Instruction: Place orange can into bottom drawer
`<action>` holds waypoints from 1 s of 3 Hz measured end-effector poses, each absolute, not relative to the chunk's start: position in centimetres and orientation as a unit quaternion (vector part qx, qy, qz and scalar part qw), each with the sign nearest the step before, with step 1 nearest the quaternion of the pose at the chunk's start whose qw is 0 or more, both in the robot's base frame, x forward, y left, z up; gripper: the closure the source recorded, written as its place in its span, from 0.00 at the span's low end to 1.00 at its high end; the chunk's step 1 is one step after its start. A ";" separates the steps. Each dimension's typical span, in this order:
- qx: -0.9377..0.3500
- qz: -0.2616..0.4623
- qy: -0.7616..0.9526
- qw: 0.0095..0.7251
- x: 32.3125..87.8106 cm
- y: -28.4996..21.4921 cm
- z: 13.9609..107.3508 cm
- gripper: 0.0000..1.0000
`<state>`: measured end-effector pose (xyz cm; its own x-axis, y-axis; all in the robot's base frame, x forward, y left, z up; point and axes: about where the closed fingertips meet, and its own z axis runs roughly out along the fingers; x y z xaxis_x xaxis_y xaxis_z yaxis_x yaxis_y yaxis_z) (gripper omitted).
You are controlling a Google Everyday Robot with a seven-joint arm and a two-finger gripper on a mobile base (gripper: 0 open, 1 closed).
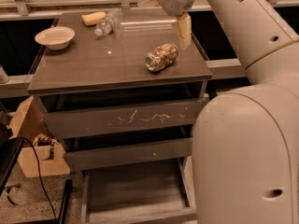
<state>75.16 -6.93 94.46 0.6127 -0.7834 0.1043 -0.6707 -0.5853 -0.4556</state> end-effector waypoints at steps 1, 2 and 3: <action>-0.881 -0.129 0.413 0.189 75.0 -6.6 93.4 0.00; -0.885 -0.116 0.416 0.175 74.8 -6.8 91.8 0.00; -0.890 -0.113 0.417 0.146 74.7 -7.3 89.9 0.00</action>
Offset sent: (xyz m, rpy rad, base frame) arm -0.0146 -0.0066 -0.0428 -0.0287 0.1377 0.0058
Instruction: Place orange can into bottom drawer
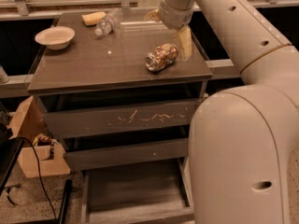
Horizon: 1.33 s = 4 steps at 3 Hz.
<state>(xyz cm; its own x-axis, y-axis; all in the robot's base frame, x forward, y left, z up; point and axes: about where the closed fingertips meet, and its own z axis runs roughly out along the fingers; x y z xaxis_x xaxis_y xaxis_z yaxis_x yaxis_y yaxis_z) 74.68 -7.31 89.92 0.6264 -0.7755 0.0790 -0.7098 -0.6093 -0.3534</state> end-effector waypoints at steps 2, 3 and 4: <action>-0.900 -0.118 0.404 0.116 74.1 -7.0 87.8 0.00; -0.901 -0.123 0.402 0.108 74.9 -6.9 87.0 0.00; -0.905 -0.120 0.396 0.098 75.5 -6.7 86.0 0.00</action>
Offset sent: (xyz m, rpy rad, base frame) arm -0.0184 0.0049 -0.0191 -0.0730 0.0076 0.0371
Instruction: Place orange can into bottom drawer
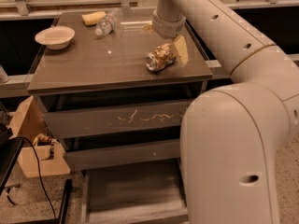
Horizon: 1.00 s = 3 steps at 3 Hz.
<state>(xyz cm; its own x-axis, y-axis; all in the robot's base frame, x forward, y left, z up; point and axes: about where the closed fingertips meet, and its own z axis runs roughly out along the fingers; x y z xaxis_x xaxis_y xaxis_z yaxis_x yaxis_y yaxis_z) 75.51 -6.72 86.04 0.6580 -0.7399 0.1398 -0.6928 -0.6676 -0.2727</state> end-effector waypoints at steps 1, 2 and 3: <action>-0.910 -0.114 0.388 0.086 76.1 -6.5 85.0 0.00; -0.914 -0.106 0.384 0.076 76.6 -6.3 84.2 0.00; -0.917 -0.098 0.381 0.068 76.9 -6.2 83.4 0.00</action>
Offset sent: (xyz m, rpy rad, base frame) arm 0.0140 -0.0003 -0.0182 -0.0615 0.0883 0.0341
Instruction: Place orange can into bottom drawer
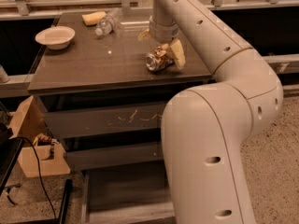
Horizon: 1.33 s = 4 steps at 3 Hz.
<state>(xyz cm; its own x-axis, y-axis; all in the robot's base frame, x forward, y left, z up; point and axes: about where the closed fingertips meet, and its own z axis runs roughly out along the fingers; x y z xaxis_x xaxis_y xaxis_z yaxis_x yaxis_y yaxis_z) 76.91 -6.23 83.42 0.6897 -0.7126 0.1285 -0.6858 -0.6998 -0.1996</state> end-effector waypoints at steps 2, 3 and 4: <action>-0.917 -0.093 0.383 0.065 77.2 -6.3 83.0 0.43; -0.917 -0.093 0.383 0.065 77.2 -6.3 83.0 0.66; -0.917 -0.093 0.383 0.065 77.2 -6.3 83.0 0.95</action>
Offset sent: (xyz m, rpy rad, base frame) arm 0.0021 -0.0003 -0.0038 -0.0020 0.0105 -0.0017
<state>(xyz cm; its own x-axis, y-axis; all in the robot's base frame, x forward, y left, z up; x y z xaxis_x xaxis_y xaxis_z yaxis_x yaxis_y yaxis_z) 77.17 -6.27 82.97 0.6896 -0.7139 0.1219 -0.6897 -0.6987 -0.1900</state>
